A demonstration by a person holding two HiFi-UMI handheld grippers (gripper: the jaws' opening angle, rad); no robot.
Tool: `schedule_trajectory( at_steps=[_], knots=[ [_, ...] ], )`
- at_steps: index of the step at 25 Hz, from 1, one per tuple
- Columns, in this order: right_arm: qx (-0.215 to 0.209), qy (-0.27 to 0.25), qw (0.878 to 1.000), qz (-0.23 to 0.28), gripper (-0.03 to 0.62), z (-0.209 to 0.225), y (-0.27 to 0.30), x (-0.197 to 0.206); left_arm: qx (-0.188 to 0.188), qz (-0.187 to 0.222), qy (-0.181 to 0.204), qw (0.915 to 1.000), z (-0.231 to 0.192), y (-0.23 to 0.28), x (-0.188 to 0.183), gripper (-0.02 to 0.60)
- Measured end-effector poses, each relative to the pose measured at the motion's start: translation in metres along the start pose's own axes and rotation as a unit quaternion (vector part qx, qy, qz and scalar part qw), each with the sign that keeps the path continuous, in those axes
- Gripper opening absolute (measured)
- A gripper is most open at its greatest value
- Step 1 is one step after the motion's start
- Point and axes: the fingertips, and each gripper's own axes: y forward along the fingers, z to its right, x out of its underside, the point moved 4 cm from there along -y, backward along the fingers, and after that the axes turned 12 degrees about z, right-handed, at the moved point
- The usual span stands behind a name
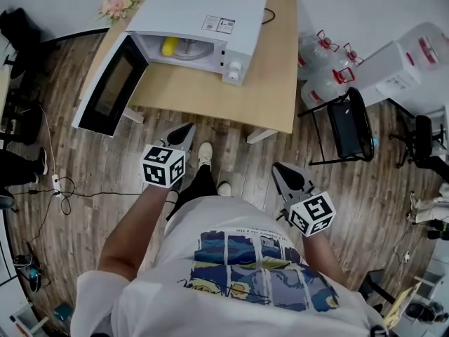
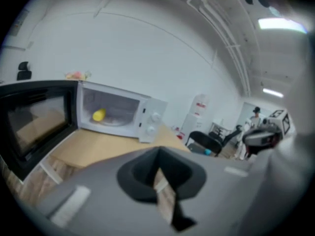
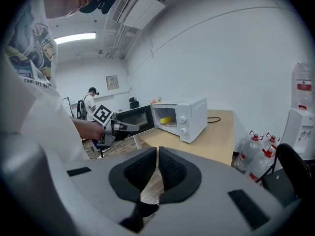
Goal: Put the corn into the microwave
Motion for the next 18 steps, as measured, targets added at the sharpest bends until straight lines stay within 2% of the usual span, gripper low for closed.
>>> schedule_trajectory(
  at_steps=[8, 12, 18],
  knots=[
    [-0.029, -0.015, 0.999, 0.004, 0.017, -0.024, 0.005, 0.002, 0.076, -0.022, 0.002, 0.9969, 0.057, -0.042, 0.014, 0.009],
    [-0.039, -0.020, 0.999, 0.003, 0.014, -0.034, 0.004, 0.004, 0.088, -0.026, -0.006, 0.9958, 0.069, -0.054, 0.021, 0.009],
    [-0.040, -0.023, 0.999, 0.000, 0.012, -0.035, 0.003, 0.005, 0.100, -0.030, 0.009, 0.9945, 0.079, -0.055, 0.021, 0.009]
  ],
)
